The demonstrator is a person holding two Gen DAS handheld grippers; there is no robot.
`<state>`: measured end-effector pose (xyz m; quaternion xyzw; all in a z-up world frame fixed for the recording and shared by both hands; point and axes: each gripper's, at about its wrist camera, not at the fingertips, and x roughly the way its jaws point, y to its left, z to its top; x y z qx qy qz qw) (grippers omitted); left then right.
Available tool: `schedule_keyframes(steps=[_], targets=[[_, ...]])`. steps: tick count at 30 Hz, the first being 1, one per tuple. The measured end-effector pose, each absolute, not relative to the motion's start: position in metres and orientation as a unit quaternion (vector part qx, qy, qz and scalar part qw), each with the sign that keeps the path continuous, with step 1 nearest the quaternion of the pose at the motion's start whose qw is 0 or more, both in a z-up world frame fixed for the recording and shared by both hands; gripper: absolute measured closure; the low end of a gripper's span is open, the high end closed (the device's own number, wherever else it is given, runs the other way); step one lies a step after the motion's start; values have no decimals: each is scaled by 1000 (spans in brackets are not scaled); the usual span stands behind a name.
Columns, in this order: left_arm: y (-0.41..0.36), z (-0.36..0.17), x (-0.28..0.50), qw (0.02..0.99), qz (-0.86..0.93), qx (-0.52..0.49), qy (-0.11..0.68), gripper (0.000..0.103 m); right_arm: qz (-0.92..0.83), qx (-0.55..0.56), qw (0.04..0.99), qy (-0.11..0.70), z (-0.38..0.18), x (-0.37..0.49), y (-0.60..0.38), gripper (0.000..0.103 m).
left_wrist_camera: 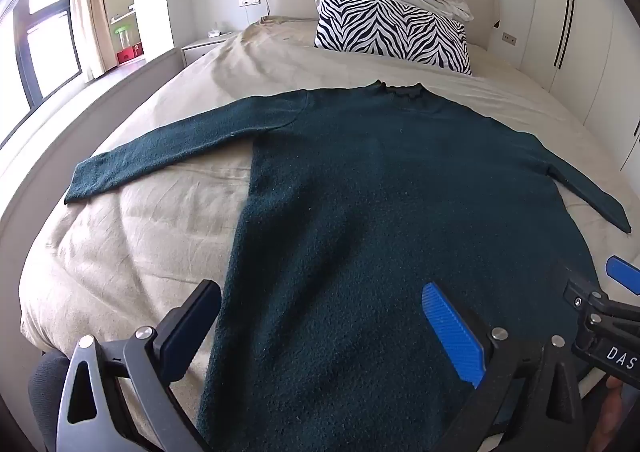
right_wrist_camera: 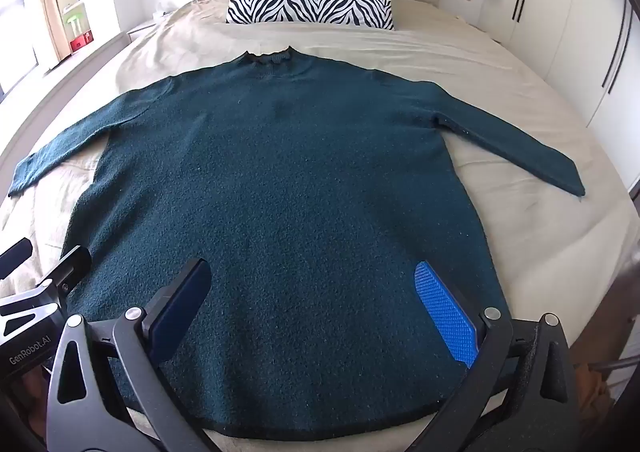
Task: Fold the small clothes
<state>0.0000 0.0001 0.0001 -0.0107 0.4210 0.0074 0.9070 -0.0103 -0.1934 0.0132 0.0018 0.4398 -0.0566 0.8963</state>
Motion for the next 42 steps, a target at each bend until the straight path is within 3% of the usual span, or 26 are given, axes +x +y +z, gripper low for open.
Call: schedule_keyframes(steps=[42], targets=[[0, 0, 0, 906, 7, -13, 422, 0, -57, 1, 895, 443, 11, -11, -192, 0]])
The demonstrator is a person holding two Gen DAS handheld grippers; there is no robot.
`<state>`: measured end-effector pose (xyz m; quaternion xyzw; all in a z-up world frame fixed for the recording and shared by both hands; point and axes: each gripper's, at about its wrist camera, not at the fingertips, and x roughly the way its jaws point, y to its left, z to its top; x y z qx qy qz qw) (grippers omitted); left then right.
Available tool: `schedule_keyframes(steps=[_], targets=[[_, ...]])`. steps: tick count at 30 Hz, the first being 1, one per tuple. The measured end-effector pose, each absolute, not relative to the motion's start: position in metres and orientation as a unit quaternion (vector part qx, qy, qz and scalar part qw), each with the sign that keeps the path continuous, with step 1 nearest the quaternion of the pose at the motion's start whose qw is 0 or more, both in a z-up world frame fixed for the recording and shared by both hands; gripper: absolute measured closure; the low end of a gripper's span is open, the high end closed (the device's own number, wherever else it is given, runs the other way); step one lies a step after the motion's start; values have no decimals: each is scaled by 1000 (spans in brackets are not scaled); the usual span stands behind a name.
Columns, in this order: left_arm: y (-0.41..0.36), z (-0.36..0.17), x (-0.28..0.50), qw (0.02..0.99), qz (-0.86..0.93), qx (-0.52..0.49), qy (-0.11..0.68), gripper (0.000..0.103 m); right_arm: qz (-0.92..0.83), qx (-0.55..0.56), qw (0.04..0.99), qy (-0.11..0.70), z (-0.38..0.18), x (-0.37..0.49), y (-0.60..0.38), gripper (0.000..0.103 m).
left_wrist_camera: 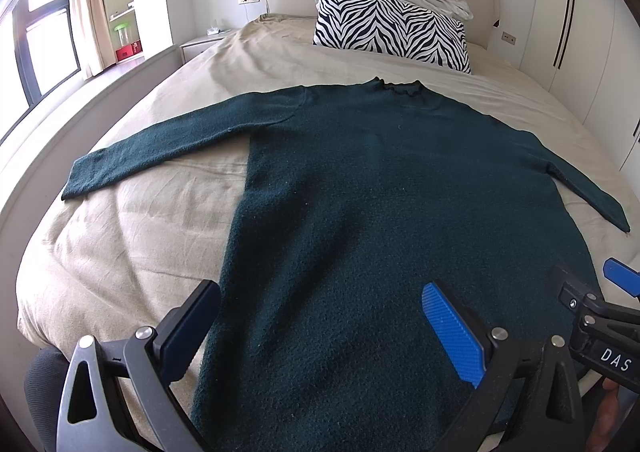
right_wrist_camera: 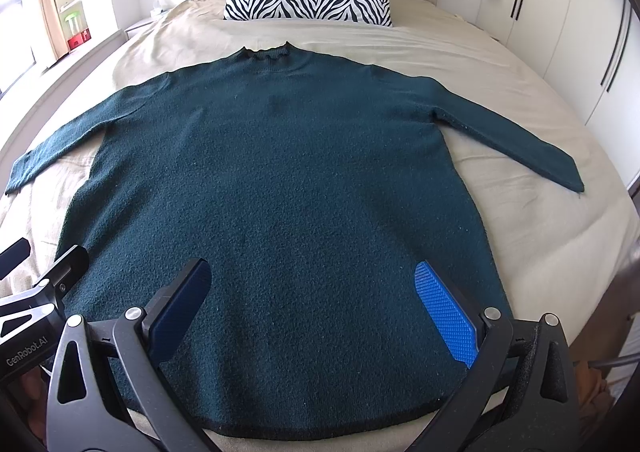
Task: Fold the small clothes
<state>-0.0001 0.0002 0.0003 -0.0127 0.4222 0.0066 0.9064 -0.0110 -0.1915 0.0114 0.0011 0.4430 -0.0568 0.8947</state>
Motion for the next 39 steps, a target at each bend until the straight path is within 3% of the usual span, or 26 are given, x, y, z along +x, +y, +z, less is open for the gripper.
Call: schedule_keyframes(steps=[39], targets=[[0, 0, 0, 906, 6, -14, 422, 0, -56, -5, 892, 449, 4, -8, -188, 0]])
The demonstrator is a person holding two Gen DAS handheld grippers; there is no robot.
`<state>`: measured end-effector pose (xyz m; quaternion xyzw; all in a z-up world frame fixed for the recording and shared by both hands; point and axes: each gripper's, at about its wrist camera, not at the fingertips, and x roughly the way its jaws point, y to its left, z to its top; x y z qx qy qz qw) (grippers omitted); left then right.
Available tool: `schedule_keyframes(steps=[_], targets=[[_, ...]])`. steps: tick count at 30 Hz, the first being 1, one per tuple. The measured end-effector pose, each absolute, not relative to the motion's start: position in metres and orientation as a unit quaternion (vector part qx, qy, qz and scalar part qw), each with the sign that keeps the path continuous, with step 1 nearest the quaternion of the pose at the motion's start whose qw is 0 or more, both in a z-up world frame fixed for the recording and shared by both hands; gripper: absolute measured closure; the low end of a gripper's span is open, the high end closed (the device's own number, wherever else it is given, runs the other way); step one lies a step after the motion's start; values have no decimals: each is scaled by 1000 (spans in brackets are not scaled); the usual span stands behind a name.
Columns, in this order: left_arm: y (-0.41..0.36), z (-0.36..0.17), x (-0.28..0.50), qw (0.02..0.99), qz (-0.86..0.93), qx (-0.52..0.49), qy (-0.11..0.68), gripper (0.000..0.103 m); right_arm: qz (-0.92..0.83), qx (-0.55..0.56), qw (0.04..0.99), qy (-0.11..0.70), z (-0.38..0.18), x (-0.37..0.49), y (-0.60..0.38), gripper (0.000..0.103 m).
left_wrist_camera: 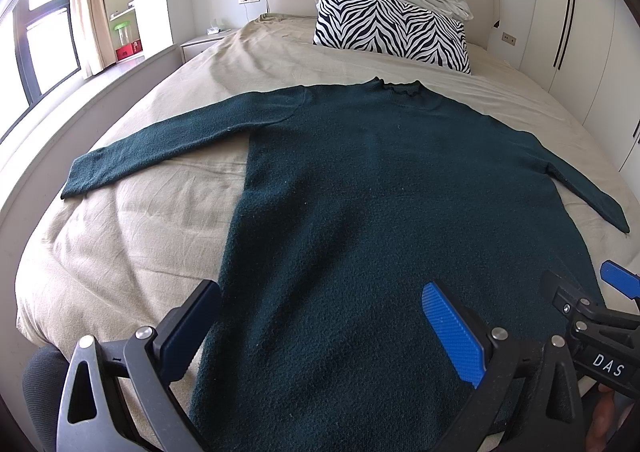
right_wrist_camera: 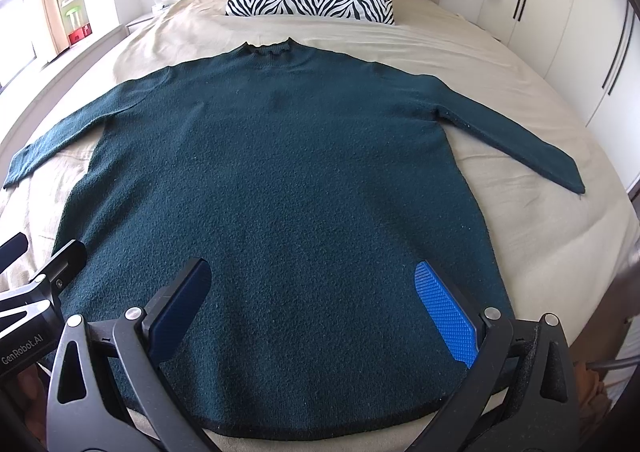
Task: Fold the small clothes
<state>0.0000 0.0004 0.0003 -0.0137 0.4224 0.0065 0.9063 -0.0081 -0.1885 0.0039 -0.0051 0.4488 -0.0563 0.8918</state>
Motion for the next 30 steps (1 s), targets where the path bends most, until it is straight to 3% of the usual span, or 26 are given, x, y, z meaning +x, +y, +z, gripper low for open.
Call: schedule_keyframes(steps=[18, 25, 30], targets=[[-8, -5, -6, 912, 24, 10, 409, 0, -54, 7, 890, 452, 2, -8, -194, 0], [-56, 1, -30, 918, 160, 304, 199, 0, -54, 106, 892, 435, 2, 3, -274, 0], [-68, 35, -22, 914, 199, 347, 66, 0, -107, 228, 885, 391, 1, 15, -400, 0]])
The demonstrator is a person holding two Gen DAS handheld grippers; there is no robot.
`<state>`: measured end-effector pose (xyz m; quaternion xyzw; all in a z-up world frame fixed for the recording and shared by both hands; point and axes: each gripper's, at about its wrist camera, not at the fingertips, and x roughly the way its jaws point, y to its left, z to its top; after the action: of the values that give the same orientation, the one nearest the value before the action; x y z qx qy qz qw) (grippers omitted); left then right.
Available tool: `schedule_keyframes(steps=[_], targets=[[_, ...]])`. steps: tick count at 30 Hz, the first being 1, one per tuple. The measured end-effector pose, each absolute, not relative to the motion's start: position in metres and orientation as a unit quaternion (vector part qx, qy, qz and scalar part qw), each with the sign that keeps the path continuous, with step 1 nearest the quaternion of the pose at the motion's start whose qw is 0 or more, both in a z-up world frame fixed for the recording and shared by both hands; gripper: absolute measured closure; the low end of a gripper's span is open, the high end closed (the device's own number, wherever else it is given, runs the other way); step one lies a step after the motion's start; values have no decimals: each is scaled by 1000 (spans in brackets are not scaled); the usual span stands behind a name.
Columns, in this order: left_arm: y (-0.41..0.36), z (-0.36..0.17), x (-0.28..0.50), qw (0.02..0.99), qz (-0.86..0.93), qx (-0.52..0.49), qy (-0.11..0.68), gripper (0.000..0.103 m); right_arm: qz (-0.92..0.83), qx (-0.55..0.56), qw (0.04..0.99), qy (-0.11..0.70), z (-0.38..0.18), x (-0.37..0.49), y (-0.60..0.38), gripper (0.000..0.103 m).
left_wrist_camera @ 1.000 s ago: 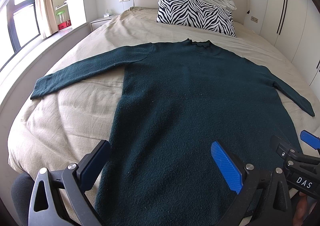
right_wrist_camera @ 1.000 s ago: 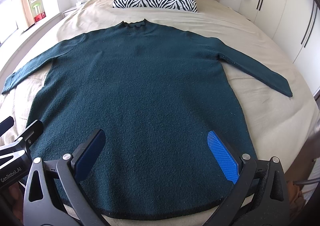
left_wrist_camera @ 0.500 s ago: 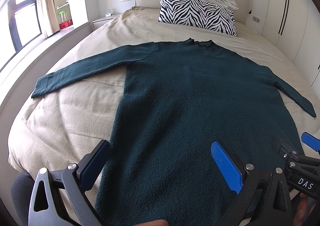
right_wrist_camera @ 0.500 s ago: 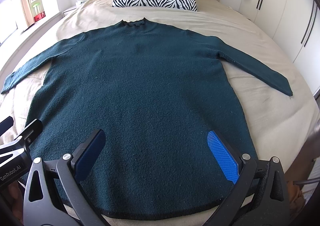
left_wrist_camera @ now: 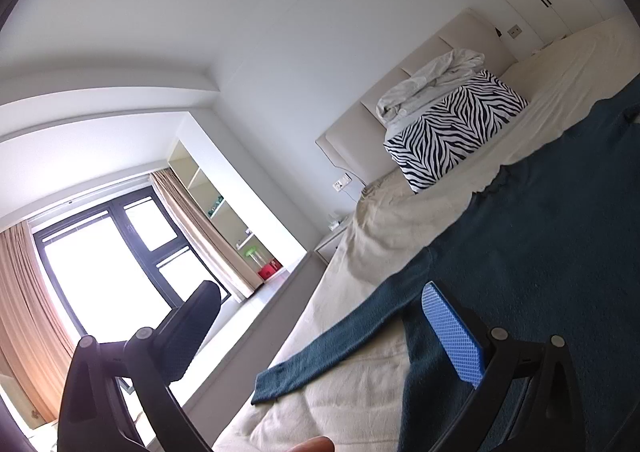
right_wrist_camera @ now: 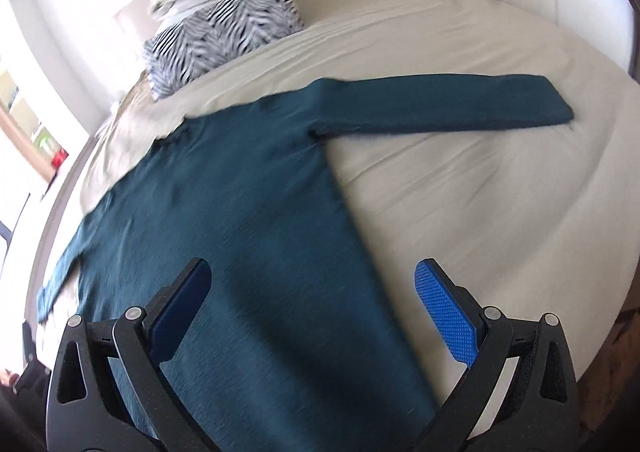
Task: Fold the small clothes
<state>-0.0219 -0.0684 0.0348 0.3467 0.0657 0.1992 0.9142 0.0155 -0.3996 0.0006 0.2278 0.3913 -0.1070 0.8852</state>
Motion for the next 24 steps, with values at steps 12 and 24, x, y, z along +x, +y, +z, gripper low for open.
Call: schedule_keyframes(steps=[12, 24], targets=[[-109, 71, 68, 956, 28, 238, 171, 0, -165, 547, 778, 262, -73, 34, -667, 8], [-78, 19, 148, 939, -55, -4, 339, 1, -202, 550, 773, 245, -93, 91, -754, 55]])
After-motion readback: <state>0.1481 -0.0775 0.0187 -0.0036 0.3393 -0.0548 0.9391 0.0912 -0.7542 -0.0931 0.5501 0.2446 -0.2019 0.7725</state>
